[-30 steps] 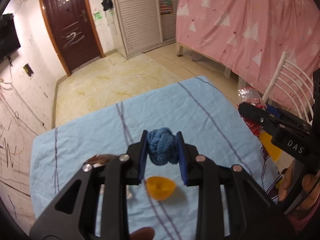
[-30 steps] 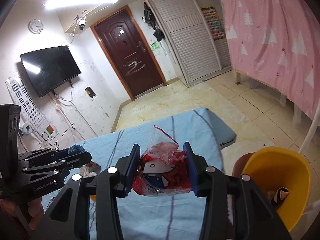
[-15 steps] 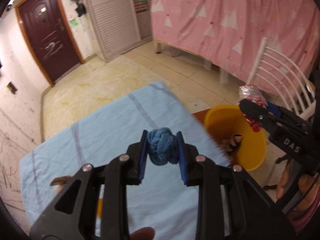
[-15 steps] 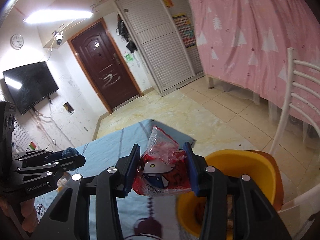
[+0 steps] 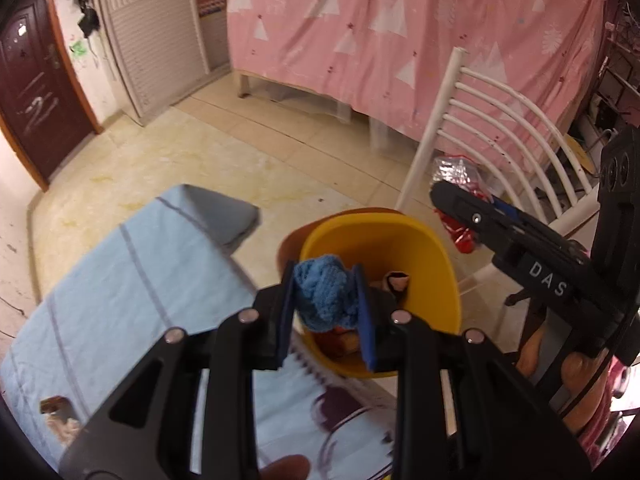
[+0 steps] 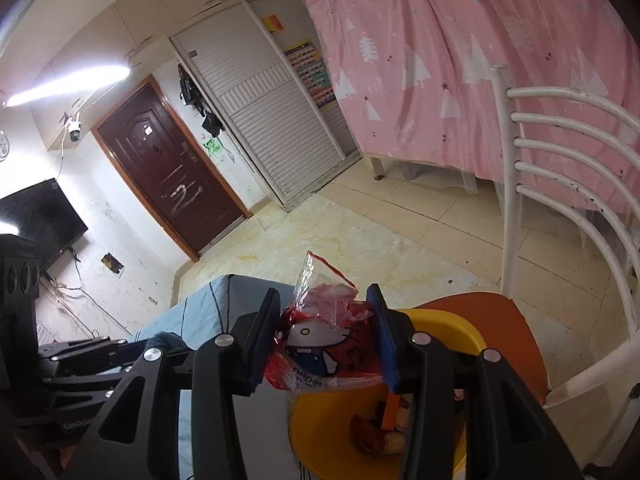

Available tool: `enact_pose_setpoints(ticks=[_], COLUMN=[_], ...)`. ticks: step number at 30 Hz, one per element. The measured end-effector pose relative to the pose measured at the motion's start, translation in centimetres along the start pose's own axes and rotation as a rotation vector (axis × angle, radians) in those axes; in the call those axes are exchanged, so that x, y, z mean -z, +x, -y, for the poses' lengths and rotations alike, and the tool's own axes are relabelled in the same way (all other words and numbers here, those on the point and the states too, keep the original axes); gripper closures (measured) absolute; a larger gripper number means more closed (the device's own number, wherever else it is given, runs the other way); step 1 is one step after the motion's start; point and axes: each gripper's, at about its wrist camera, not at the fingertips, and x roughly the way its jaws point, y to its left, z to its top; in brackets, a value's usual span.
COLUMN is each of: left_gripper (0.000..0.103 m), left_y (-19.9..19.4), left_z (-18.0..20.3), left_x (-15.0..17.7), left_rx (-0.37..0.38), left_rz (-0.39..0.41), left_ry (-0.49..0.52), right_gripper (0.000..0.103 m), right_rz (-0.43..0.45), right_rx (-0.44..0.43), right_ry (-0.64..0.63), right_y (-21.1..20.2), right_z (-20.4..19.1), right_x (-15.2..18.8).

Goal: Collect trash
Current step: 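Carry blue cloth and red bag toward the yellow bin with both tools, then open the left tool over the yellow bin while the right tool opens too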

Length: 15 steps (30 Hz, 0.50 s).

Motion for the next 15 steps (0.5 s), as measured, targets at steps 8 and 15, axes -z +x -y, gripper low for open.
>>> enact_pose_setpoints(ticks=[8, 15], left_gripper=[0.052, 0.052], left_y=[2.1, 1.9], left_z=[1.8, 1.6], left_x=[-0.7, -0.6], left_rx=[0.04, 0.016], left_rz=[-0.037, -0.035], left_ry=[0.008, 0.012], right_gripper=[0.055, 0.051], right_rz=[-0.006, -0.011], right_rx=[0.017, 0.018], right_ry=[0.042, 0.047], right_y=[0.4, 0.7], right_z=[1.1, 1.4], right_x=[0.0, 0.0])
